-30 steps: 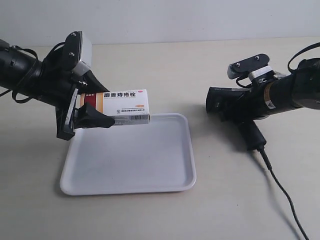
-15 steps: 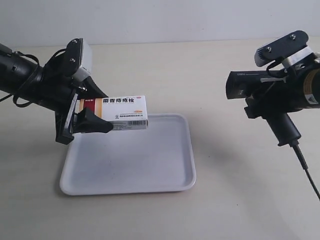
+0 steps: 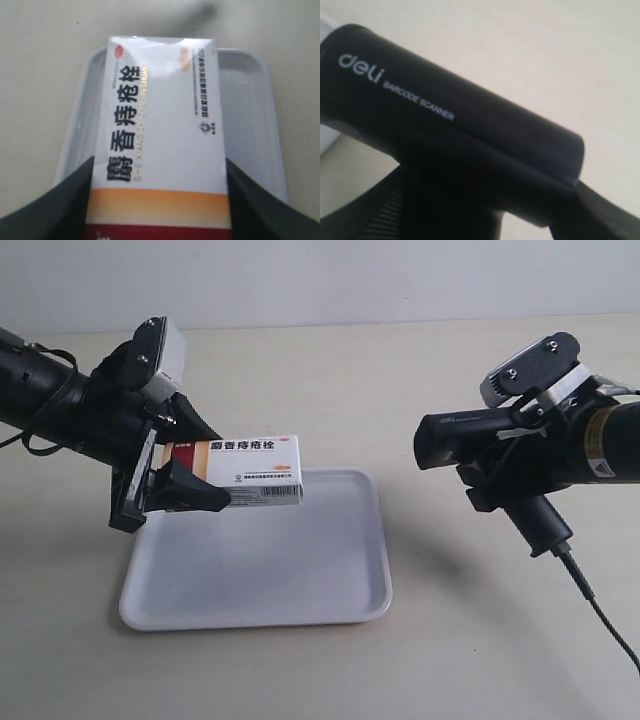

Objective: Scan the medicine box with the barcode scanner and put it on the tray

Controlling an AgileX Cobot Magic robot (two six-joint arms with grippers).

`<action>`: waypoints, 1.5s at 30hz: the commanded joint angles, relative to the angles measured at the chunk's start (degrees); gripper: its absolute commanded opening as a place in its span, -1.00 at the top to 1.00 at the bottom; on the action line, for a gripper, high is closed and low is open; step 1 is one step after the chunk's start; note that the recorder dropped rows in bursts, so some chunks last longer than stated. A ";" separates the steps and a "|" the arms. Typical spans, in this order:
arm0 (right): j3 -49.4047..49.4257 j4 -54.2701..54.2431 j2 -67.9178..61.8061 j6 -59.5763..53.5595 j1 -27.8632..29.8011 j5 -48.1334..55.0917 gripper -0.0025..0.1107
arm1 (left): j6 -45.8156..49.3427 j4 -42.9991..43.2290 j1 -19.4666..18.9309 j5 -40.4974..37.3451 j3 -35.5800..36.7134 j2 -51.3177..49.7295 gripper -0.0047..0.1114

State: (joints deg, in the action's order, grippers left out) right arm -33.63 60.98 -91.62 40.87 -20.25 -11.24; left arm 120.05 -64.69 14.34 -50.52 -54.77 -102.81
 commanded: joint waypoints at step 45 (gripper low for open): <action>-3.52 -0.92 -0.25 -0.38 -5.44 11.24 0.96 | 0.13 -2.05 -6.31 -15.35 -4.74 -6.55 0.91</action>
State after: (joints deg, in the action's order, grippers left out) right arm -36.20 60.13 -91.38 40.72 -25.45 0.00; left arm 120.05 -66.59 8.01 -64.13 -59.25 -109.47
